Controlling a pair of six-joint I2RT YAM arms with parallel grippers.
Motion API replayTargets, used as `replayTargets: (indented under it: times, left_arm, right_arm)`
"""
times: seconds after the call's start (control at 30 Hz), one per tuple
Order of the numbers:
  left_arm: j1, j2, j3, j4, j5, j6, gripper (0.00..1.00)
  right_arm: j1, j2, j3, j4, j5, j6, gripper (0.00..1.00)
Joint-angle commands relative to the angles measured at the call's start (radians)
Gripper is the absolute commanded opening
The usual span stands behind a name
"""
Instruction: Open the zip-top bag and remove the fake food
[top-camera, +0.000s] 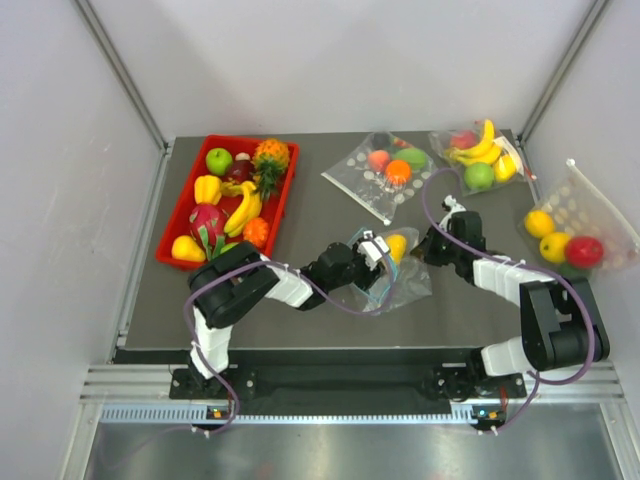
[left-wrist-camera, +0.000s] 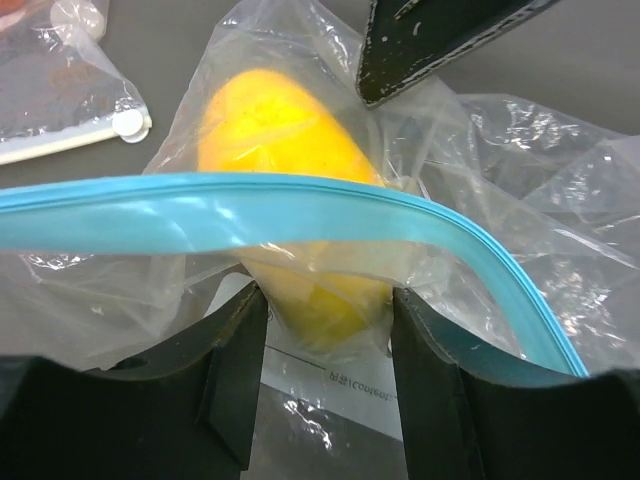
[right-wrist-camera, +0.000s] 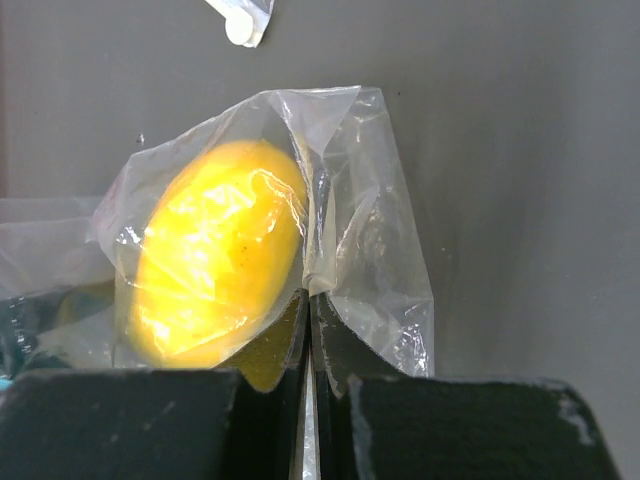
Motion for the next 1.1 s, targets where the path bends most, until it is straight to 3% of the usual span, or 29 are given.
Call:
replayTargets:
  times: [0.0, 0.43, 0.63, 0.8, 0.83, 1.07]
  left_arm:
    - [0.003, -0.101, -0.023, -0.042, 0.063, -0.006, 0.05]
    - [0.002, -0.322, -0.095, -0.361, 0.164, -0.017, 0.05]
    - [0.002, -0.386, -0.113, -0.374, 0.169, -0.024, 0.07]
    - [0.002, -0.318, -0.078, -0.279, 0.172, -0.035, 0.27]
    - [0.002, -0.302, -0.069, -0.268, 0.166, -0.033, 0.35]
    - [0.002, -0.211, -0.037, -0.156, 0.122, -0.017, 0.52]
  right_arm:
    - [-0.030, -0.023, 0.010, 0.016, 0.008, -0.002, 0.00]
    - [-0.078, -0.030, 0.011, 0.018, 0.007, -0.013, 0.00]
    - [-0.076, -0.049, 0.004, 0.018, -0.015, -0.010, 0.00]
    - [-0.076, -0.088, -0.003, 0.002, -0.038, -0.016, 0.00]
    - [-0.076, -0.092, -0.004, -0.004, -0.039, -0.017, 0.00]
    - [-0.076, -0.112, 0.007, -0.031, -0.082, -0.037, 0.04]
